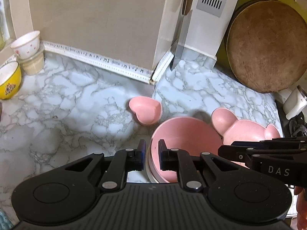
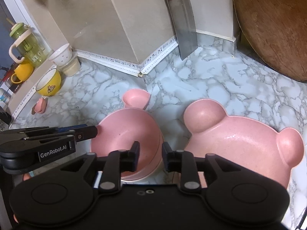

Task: Organize plates and bowls
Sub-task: 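Lower the pink bowl into the cream bowl and open both grippers, then move both grippers to the small pink heart-shaped dish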

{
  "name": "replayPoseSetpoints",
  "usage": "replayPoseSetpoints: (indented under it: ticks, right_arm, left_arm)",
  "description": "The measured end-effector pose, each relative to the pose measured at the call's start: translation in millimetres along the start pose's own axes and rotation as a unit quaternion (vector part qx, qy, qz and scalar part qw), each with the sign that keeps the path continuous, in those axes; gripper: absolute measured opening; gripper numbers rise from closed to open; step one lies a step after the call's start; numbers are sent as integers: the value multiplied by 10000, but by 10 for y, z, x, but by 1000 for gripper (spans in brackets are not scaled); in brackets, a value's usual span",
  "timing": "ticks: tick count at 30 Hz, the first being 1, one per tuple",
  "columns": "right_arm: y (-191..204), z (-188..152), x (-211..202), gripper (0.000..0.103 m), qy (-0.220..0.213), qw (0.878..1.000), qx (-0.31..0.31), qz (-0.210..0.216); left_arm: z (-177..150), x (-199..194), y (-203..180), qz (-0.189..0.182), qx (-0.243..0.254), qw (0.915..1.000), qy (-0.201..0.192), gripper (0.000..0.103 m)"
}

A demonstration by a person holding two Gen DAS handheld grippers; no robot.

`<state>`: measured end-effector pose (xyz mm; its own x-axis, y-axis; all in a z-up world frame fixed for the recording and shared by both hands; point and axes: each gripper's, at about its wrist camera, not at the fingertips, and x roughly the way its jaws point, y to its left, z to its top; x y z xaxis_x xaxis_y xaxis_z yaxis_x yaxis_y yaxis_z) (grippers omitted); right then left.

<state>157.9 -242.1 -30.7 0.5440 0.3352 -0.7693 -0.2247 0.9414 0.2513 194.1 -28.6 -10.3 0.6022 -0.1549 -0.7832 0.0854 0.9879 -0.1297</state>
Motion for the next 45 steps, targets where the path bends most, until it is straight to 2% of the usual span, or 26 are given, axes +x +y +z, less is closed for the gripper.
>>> replayPoseSetpoints:
  ticks: [7, 11, 13, 14, 15, 16, 18, 20, 23, 26, 31, 39, 45]
  right_arm:
    - [94, 98, -117, 42, -166, 9996, -238, 38]
    - [148, 172, -159, 53, -275, 9989, -362, 65]
    - [165, 211, -163, 55, -320, 9986, -402, 102]
    - [175, 233, -158, 58, -330, 9985, -429, 96]
    - [180, 254, -153, 60, -341, 9984, -446, 97]
    - [186, 281, -142, 64, -349, 9983, -459, 107]
    - [202, 343, -115, 67, -335, 9980, -519, 123]
    - [211, 421, -83, 77, -325, 9979, -553, 132]
    - [197, 566, -29, 85, -345, 9977, -557, 171]
    - [167, 726, 82, 89, -236, 9981, -533, 205]
    - [87, 940, 349, 89, 8, 9988, -356, 338]
    - [-3, 1102, 785, 89, 403, 9982, -238, 386]
    - [-14, 1147, 1068, 87, 671, 9965, -347, 367]
  left_arm:
    - [50, -121, 28, -20, 37, 9998, -206, 13]
    - [103, -186, 57, -70, 58, 9993, -352, 16]
    - [125, -215, 80, -96, 46, 9990, -437, 27]
    - [133, -230, 92, -77, 28, 9988, -488, 39]
    - [141, -248, 106, -57, -3, 9986, -533, 56]
    - [152, -264, 125, -54, -41, 9982, -596, 62]
    - [184, -277, 152, -48, -62, 9978, -653, 64]
    - [228, -258, 193, -58, -127, 9980, -611, 64]
    - [317, -200, 280, -7, -246, 9981, -574, 73]
    - [403, -96, 365, 140, -306, 9978, -562, 75]
    - [533, 134, 532, 267, -562, 9973, -396, 75]
    - [602, 555, 669, 375, -793, 9961, -14, 75]
    - [639, 824, 672, 421, -750, 9961, 199, 75]
